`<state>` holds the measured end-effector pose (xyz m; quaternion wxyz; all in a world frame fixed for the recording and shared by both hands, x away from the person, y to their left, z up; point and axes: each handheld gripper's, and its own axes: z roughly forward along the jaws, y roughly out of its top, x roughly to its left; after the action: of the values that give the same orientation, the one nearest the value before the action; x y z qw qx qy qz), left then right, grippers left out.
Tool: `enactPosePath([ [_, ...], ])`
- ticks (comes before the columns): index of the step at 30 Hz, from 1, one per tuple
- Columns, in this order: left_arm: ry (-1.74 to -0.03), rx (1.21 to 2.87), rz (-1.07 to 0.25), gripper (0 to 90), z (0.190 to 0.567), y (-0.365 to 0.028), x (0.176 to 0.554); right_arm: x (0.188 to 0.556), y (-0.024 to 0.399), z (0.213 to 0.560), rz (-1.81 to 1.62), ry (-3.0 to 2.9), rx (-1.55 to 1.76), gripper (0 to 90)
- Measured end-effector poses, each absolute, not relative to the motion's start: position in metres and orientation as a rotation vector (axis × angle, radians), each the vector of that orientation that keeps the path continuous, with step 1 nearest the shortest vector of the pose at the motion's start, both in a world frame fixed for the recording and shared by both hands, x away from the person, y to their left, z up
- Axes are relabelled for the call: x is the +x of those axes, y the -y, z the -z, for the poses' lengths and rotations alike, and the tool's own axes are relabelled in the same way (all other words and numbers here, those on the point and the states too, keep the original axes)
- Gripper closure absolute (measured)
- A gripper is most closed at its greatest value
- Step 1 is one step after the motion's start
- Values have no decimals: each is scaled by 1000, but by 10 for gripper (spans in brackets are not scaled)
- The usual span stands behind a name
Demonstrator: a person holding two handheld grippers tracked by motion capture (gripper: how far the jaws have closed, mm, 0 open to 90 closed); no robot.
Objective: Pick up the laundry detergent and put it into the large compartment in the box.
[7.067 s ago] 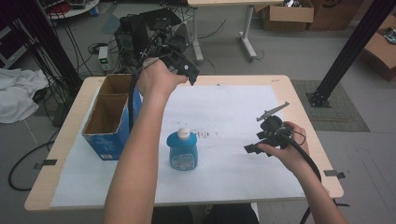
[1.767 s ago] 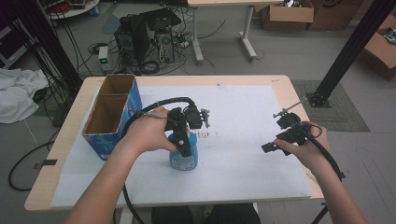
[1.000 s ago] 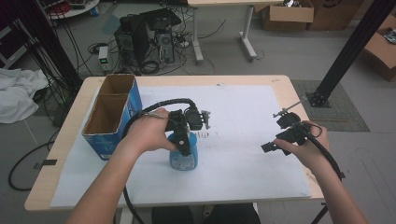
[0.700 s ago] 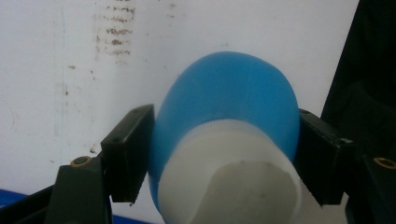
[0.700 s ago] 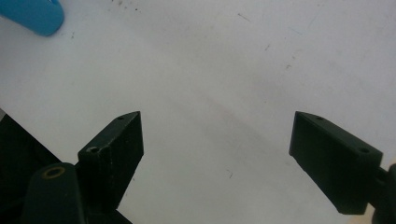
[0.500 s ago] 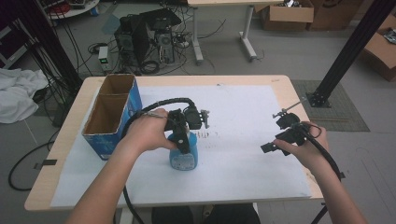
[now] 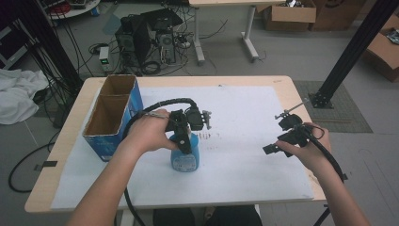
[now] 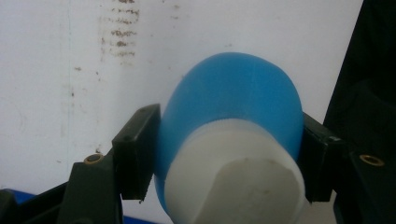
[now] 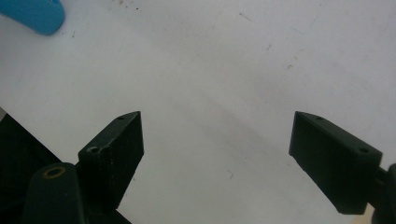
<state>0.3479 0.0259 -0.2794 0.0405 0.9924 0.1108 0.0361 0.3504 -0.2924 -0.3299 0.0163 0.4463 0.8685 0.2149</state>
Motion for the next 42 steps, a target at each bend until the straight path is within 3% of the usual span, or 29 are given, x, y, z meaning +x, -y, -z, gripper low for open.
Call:
enactPosePath([
  [19, -640, 3031, -164, 367, 246, -34, 360, 352, 294, 329, -689, -2697, 1396, 178],
  [31, -1234, 2762, -173, 370, 186, -75, 382, 353, 293, 329, -709, -2698, 1399, 179],
  [33, -1398, 2673, -144, 371, 172, -90, 389, 354, 294, 329, -715, -2698, 1396, 179],
  [42, -1672, 2447, -143, 374, 135, -133, 398, 355, 295, 329, -721, -2700, 1401, 179],
])
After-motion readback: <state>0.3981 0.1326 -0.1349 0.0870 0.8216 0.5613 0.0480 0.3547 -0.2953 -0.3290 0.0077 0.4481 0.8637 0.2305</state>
